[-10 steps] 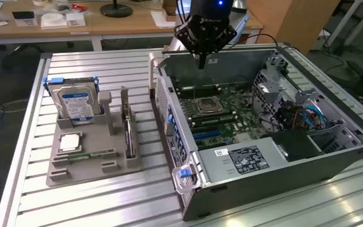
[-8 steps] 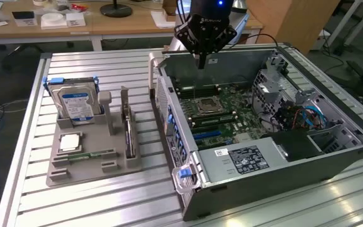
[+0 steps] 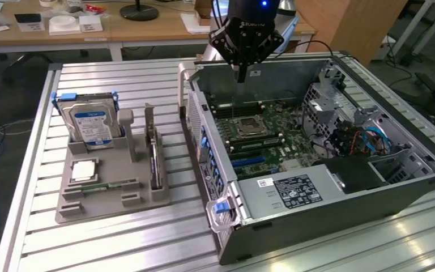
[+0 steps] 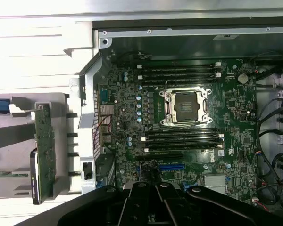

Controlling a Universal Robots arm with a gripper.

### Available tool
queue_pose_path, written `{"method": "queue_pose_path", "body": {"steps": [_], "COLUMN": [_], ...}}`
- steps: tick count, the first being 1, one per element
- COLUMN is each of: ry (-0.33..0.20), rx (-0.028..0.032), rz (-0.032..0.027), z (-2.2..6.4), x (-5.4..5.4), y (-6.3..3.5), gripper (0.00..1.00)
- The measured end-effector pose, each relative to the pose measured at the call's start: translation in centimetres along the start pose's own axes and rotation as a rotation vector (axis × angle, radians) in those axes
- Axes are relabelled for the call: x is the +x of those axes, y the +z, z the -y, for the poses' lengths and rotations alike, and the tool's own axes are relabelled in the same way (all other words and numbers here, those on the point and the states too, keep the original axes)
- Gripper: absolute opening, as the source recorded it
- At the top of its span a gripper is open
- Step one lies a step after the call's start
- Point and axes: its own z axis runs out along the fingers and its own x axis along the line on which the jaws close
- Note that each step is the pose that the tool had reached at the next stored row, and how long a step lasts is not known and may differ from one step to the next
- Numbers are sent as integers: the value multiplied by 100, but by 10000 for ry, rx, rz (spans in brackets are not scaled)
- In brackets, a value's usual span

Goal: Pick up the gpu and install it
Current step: 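Reach for the gpu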

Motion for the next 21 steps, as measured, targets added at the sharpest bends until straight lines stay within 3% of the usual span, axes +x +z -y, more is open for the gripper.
{"method": "queue_pose_path", "body": {"steps": [21], "ry": [0], "rx": [0], "rz": [0], "z": [6], "x": [85], "y": [-2], "gripper": [11]}}
